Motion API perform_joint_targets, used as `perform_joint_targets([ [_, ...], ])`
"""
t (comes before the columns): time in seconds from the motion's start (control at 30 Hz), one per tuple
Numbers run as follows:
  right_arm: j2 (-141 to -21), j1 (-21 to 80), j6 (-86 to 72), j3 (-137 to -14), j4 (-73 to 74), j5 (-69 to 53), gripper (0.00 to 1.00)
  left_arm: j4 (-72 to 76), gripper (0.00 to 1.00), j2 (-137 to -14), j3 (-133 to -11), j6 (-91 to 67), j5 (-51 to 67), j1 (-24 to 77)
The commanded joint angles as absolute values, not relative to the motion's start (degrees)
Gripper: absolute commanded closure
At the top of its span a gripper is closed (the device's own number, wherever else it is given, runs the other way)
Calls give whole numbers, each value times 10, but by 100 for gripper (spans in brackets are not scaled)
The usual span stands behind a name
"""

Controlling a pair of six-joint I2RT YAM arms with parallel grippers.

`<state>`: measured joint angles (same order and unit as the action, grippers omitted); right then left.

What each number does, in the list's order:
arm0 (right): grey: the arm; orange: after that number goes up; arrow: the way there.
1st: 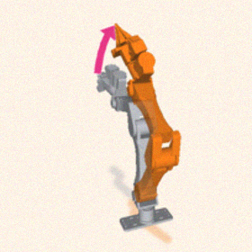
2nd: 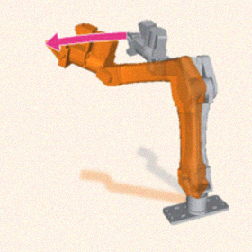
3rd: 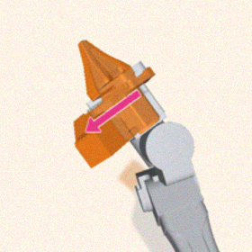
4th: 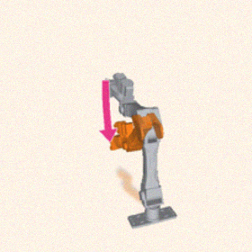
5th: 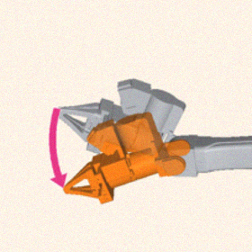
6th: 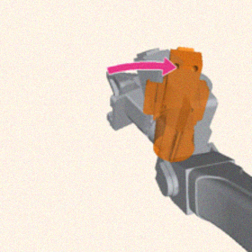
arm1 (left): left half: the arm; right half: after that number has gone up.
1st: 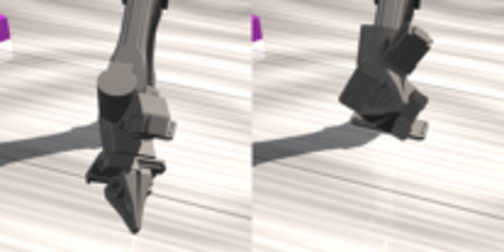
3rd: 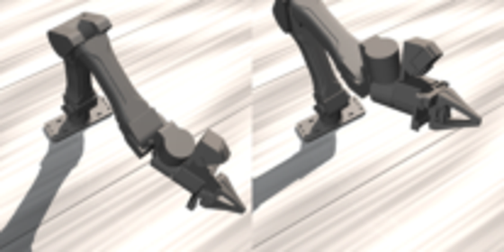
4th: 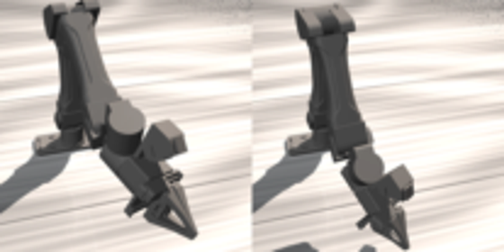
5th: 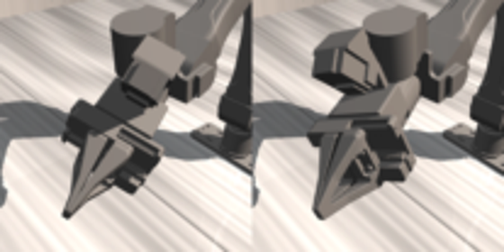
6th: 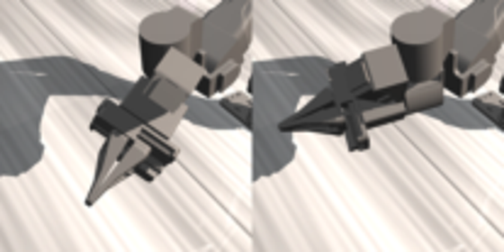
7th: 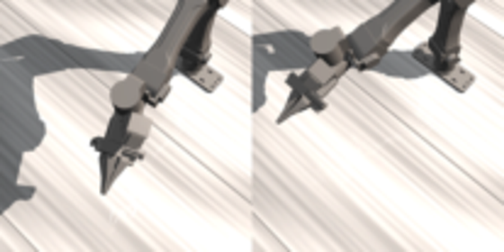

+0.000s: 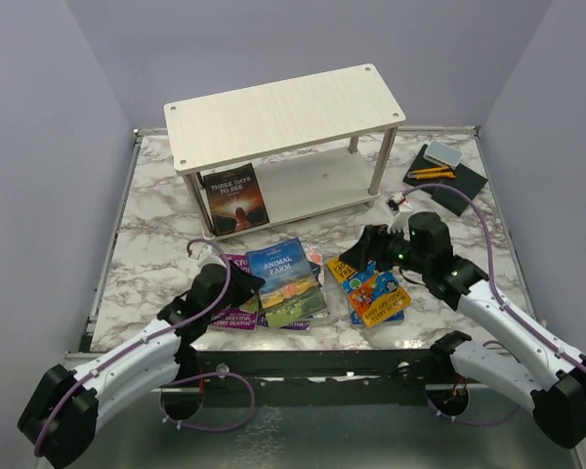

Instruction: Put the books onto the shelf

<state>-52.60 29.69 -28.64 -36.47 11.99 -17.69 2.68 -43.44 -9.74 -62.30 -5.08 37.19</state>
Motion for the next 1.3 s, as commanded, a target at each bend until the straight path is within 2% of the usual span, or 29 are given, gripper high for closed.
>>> perform_joint_targets([
  [0.0,-518,301,-300,-350,108,-203,14,-12,100,-414,-90,-607,-18,372],
  [0.4,-534,302,-328,-331,65,-269,16,-15,100,-327,-142,-590,-1,371],
  [0.83,-569,305,-354,-324,6,-315,18,19,100,-305,-199,-583,48,372],
  [1.0,-581,308,-368,-321,-31,-325,18,122,100,-300,-185,-628,89,371],
  [1.27,-591,309,-380,-338,-58,-333,18,170,100,-317,-242,-615,140,372],
])
